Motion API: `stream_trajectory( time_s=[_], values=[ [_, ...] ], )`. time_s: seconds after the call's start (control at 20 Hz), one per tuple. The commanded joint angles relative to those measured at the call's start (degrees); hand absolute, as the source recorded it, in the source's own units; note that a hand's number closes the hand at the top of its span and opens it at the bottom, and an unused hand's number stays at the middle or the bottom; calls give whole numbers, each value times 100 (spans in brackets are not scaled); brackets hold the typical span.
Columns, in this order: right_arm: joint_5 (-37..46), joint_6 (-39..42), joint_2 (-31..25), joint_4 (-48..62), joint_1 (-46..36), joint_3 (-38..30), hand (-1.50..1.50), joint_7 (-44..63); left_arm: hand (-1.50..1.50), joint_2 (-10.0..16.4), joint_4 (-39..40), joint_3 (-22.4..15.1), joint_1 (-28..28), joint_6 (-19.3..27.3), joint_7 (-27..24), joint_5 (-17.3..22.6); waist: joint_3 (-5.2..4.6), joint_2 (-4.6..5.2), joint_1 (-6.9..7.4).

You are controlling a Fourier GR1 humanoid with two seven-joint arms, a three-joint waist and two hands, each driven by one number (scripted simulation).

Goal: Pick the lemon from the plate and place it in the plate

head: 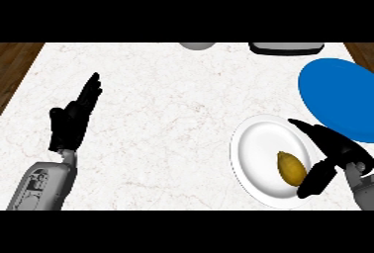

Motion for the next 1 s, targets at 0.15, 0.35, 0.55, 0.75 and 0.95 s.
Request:
stream_trajectory(
  time_s=[0.15,0.35,0.55,0.75,0.95],
  values=[
    [708,364,646,461,130,-86,-150,-229,0,-35,-461,18,132,-105,306,-218,1,-5,-5],
    [1171,377,938,866,247,-304,-150,-669,0,-65,-347,279,280,-306,84,-82,1,-2,-9],
    [1362,532,1078,1075,348,-485,-150,-762,0,-309,201,279,-180,-57,74,-365,1,1,-28],
    [1750,553,1069,839,584,-720,150,-1168,0,-372,-138,203,61,-211,106,-423,1,-6,-27],
    [2323,95,1242,985,719,-644,150,-1542,0,-208,301,544,-370,-359,95,-296,1,-3,-40]
  ],
)
